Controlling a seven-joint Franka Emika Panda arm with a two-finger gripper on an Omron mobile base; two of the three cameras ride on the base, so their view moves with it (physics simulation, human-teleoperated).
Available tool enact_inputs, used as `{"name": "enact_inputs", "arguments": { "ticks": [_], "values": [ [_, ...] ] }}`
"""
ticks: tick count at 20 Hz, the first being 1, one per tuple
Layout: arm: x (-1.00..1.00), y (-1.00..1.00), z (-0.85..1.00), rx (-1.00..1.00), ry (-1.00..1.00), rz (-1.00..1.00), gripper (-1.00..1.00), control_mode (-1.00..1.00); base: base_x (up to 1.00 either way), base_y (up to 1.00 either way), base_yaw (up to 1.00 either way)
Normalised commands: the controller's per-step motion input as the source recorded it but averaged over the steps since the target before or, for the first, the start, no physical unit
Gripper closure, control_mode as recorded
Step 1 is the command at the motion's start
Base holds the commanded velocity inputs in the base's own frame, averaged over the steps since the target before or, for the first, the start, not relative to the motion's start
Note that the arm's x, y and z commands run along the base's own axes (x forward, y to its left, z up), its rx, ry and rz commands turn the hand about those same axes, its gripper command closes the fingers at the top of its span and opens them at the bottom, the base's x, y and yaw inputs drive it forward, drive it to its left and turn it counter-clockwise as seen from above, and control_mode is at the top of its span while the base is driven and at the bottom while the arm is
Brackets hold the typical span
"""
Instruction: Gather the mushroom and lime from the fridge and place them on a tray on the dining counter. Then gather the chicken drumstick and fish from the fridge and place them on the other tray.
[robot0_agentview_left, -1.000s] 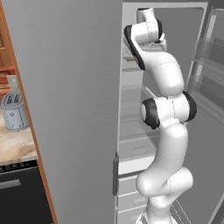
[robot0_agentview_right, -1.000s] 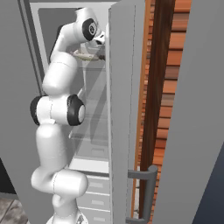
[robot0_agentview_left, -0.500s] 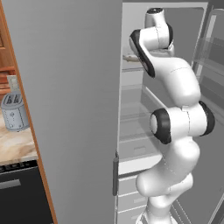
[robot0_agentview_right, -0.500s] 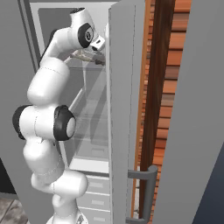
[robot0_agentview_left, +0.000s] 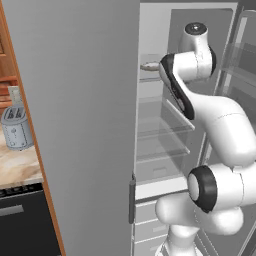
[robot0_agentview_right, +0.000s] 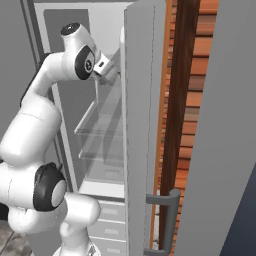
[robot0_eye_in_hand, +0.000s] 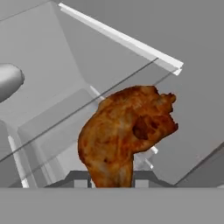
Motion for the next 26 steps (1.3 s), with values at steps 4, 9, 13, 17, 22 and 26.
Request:
{"name": "enact_inputs", "arguments": {
  "ticks": [4, 9, 13, 17, 22, 26],
  "values": [
    [-0.75, 0.52, 0.82, 0.0, 0.0, 0.04, 1.0, -1.0, 0.0, 0.0, 0.0],
    [-1.0, 0.27, 0.22, 0.0, 0.0, 0.08, 1.0, -1.0, 0.0, 0.0, 0.0],
    [-1.0, 0.01, 0.0, 0.0, 0.0, 0.11, 1.0, -1.0, 0.0, 0.0, 0.0],
    [-1.0, 0.02, -0.24, 0.0, 0.0, 0.12, 1.0, -1.0, 0.0, 0.0, 0.0],
    [-0.94, 0.28, -0.57, -0.02, 0.0, 0.09, 1.0, -1.0, 0.0, 0.0, 0.0],
    [-0.71, 0.19, -0.65, -0.01, -0.01, 0.05, 1.0, -1.0, 0.0, 0.0, 0.0]
  ]
}}
